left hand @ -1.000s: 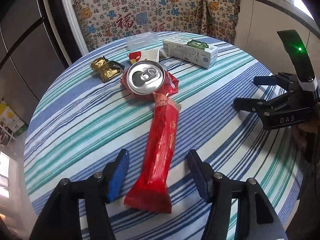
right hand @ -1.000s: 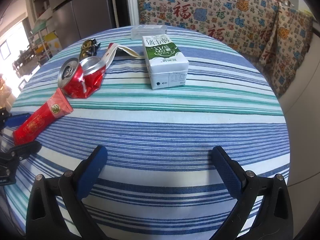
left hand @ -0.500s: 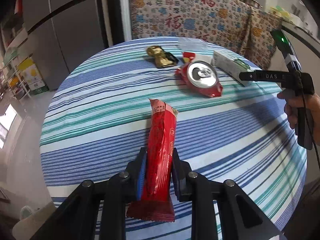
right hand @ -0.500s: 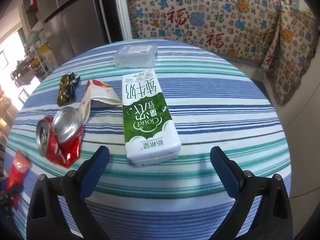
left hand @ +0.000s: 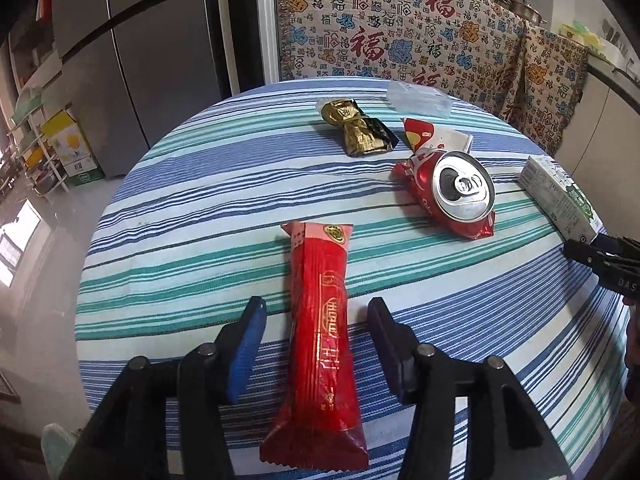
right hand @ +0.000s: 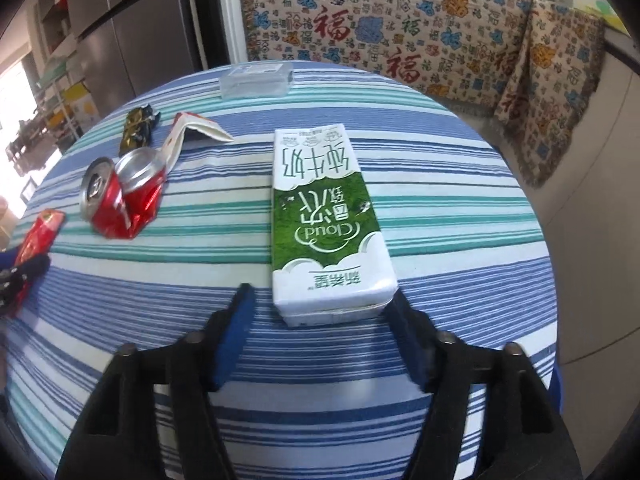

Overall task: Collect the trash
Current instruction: 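Grasp the red snack stick with the left gripper while the right gripper grasps the milk carton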

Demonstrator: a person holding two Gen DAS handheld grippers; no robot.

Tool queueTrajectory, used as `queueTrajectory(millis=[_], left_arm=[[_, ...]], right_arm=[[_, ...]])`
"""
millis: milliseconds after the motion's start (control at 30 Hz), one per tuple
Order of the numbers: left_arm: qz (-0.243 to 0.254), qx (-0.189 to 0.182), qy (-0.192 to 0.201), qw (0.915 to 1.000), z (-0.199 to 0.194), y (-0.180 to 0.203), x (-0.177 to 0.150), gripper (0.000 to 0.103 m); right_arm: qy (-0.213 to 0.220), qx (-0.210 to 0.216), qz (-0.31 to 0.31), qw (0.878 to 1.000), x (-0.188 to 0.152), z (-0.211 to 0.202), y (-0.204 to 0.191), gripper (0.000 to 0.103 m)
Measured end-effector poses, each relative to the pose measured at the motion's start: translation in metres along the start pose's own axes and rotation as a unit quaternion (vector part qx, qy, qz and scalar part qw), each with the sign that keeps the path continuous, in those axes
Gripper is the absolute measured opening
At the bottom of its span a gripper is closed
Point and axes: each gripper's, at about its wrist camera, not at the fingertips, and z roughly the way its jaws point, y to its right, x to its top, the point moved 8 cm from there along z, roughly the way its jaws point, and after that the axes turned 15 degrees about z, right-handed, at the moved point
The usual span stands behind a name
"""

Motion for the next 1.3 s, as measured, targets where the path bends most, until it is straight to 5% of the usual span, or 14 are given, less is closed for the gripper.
queueTrajectory(millis=[67,367,633,900,933,1067,1200,1233,1267,1300], left_arm=[[-0.008,0.006,-0.001,0.9999,0.003,-0.004,-0.001,0.075],[-0.014,0.013,-0.017,0.9997,0.015,-0.016,0.003,0.102],[-0.012,0.01,-0.018,0.9997,0.015,-0.016,0.003,0.103],[0.019,-0.048,-0.016,0.9985,-0.003,-0.014,-0.007,0.101],[0.023,-0.044,-0.015,0.9987,-0.005,-0.013,-0.005,0.1],[0.025,-0.046,-0.023,0.9983,-0.008,-0.008,-0.001,0.066],[0.013,-0.049,-0.02,0.9985,-0.009,-0.007,0.004,0.045],[0.012,-0.047,-0.019,0.9986,-0.008,-0.008,0.006,0.033],[0.01,-0.049,-0.018,0.9986,-0.008,-0.009,0.006,0.026],[0.006,-0.048,-0.014,0.9987,-0.009,-0.011,0.007,0.025]], right_arm=[[-0.001,0.001,-0.006,1.0,-0.005,0.004,-0.004,0.091],[-0.008,-0.013,0.019,1.0,-0.001,0.012,0.006,0.103],[-0.008,-0.01,0.016,1.0,0.009,0.021,0.005,0.103],[-0.043,0.028,0.017,0.999,0.033,0.003,0.001,0.101],[-0.05,0.027,0.007,0.998,0.039,0.002,-0.002,0.101],[-0.081,0.008,-0.003,0.997,0.059,0.011,-0.009,0.094],[-0.121,0.001,-0.016,0.992,0.063,0.026,-0.018,0.091],[-0.124,-0.006,-0.02,0.992,0.063,0.029,-0.019,0.079],[-0.123,-0.015,-0.023,0.992,0.064,0.03,-0.019,0.048],[-0.117,-0.023,-0.021,0.993,0.065,0.028,-0.017,0.047]])
